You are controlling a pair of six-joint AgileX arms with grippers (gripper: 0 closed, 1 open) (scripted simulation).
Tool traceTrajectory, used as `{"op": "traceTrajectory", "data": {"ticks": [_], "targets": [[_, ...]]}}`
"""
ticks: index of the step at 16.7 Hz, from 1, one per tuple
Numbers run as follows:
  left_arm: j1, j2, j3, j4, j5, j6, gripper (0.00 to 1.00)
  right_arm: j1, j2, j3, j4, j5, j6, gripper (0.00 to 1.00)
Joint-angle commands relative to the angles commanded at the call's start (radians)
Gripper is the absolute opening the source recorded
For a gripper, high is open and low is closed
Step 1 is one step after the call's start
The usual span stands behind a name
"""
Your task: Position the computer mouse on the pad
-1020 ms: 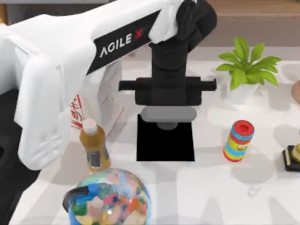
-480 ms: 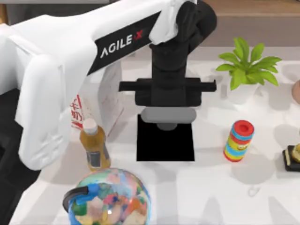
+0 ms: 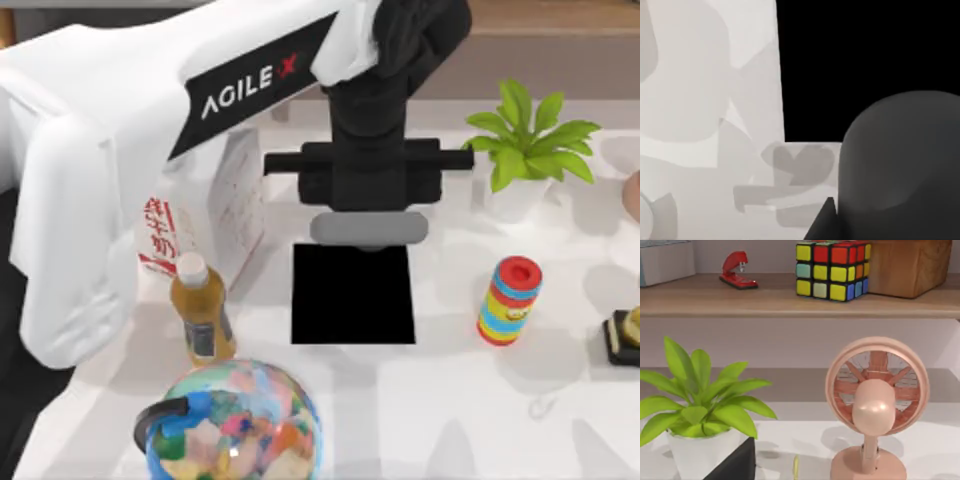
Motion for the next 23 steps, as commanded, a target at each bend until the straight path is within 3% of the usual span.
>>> {"op": "traceTrajectory", "data": {"ticks": [17,23], "targets": [[0.011,0.069,-0.133,0.049,0.036,-0.007,0.0,0.0,0.0,0.0,0.0,0.0,0.0,1.0],[0.011,0.069,-0.133,0.049,0.036,-0.007,0.45,0.0,0.0,0.0,0.0,0.0,0.0,1.0]]}}
